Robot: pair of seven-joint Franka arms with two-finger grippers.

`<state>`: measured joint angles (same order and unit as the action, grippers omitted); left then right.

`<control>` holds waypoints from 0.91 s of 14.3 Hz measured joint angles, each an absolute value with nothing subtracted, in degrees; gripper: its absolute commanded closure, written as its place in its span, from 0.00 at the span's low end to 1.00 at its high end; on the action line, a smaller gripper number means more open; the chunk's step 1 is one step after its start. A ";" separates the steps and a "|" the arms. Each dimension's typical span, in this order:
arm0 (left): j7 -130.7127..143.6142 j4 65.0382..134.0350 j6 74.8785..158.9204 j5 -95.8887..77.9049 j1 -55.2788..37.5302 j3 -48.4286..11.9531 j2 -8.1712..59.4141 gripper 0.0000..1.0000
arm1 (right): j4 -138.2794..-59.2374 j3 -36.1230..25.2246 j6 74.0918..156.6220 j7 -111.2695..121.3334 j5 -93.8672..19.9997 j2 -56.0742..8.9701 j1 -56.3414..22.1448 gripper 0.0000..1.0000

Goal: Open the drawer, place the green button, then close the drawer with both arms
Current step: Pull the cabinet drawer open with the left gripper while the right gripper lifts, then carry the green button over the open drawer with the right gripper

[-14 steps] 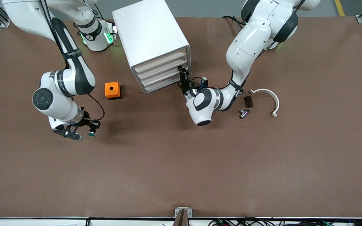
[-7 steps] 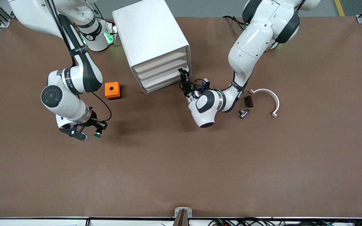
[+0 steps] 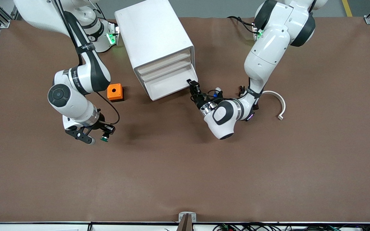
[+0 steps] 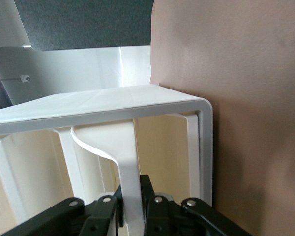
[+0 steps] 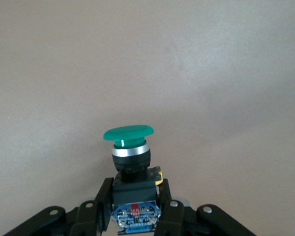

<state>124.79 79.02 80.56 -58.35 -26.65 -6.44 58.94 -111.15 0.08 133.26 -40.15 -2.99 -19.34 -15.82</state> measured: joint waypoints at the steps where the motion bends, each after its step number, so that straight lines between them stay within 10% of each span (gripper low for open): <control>1: 124.80 78.89 80.56 -58.40 -25.84 -6.42 58.94 0.83 | -110.87 0.10 133.26 -41.96 -3.00 -19.38 -16.74 1.00; 13: 124.81 77.40 81.87 -58.71 -19.72 -5.57 58.93 0.82 | -106.50 0.18 127.52 -74.59 -2.01 -19.44 -37.32 1.00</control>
